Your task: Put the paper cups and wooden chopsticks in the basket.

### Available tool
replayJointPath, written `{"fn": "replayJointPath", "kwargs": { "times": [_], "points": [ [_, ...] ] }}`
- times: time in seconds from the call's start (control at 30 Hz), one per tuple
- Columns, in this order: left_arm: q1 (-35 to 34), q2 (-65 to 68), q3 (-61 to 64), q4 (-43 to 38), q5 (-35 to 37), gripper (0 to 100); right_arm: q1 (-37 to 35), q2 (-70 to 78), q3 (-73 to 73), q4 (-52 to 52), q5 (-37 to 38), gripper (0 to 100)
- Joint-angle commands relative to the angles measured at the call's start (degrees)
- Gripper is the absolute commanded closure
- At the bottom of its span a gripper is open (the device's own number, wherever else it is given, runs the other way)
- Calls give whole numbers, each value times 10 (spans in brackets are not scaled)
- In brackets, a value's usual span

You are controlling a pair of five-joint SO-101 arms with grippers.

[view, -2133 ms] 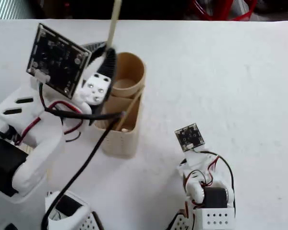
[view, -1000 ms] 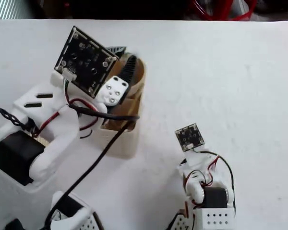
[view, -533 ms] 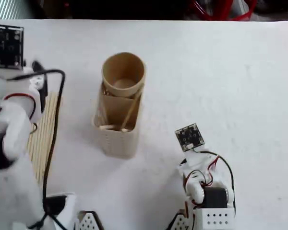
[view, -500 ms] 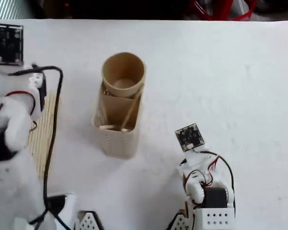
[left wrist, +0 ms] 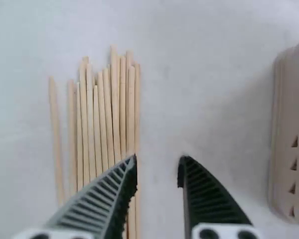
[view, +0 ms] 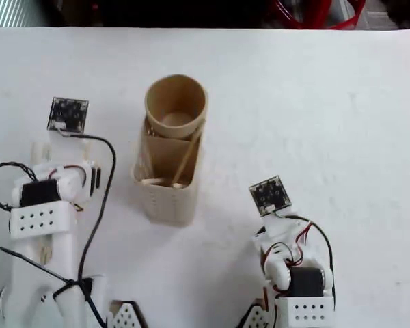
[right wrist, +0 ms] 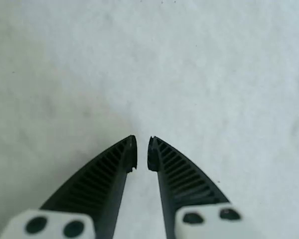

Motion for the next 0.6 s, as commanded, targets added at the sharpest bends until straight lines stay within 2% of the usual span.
{"fn": "replayJointPath", "kwargs": {
  "times": [0.0, 0.3, 0.57],
  "points": [
    [-9, 15, -1, -33, -6, 858, 6, -4, 5, 3, 4, 946],
    [-13, 311, -137, -49, -8, 861, 6, -4, 5, 3, 4, 946],
    [-57, 458, -223, -48, -8, 861, 6, -4, 5, 3, 4, 946]
  ]
}}
